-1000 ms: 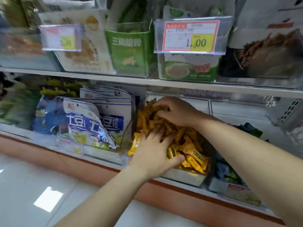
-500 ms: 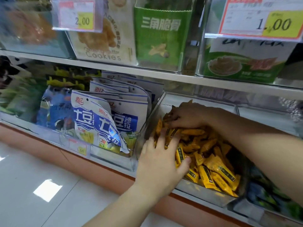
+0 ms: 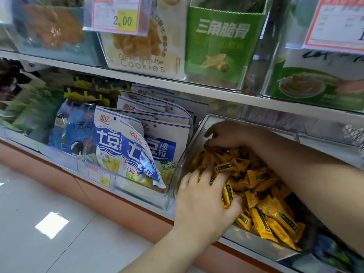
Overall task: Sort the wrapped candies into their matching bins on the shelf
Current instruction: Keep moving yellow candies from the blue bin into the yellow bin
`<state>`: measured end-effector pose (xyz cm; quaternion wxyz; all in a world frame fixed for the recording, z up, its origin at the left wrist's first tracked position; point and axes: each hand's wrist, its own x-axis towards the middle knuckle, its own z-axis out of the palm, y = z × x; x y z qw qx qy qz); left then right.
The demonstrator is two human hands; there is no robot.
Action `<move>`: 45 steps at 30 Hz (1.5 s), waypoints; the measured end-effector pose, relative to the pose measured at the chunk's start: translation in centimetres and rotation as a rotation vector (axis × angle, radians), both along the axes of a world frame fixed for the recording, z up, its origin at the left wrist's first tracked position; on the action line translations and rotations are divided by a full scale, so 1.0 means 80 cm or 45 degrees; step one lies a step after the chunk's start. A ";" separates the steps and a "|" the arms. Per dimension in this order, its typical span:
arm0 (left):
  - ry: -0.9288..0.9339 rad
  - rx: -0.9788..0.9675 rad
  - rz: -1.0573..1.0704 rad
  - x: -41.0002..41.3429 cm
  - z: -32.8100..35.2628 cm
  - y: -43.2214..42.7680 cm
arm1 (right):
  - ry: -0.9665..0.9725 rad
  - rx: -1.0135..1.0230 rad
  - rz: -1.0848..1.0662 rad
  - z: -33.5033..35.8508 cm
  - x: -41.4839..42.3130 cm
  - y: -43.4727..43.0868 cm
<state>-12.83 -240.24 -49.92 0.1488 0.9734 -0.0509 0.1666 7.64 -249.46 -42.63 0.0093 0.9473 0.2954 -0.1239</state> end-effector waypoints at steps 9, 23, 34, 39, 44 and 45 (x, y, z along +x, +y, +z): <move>-0.093 -0.019 0.005 -0.001 -0.010 -0.001 | 0.177 -0.432 -0.062 -0.038 0.024 0.013; -0.132 -0.077 0.001 0.002 -0.015 -0.002 | 0.682 -0.215 -0.190 -0.048 0.031 0.032; -0.157 -0.122 -0.013 0.005 -0.018 -0.001 | 0.333 0.179 -0.091 -0.016 0.023 -0.012; -0.129 -0.112 -0.011 0.004 -0.017 -0.001 | 0.172 0.452 -0.026 0.010 -0.017 -0.067; -0.071 -0.085 0.009 0.005 -0.012 0.000 | -0.012 0.367 0.111 0.020 -0.054 -0.099; -0.058 -0.087 0.007 0.004 -0.011 0.000 | -0.034 0.364 0.105 0.021 -0.058 -0.104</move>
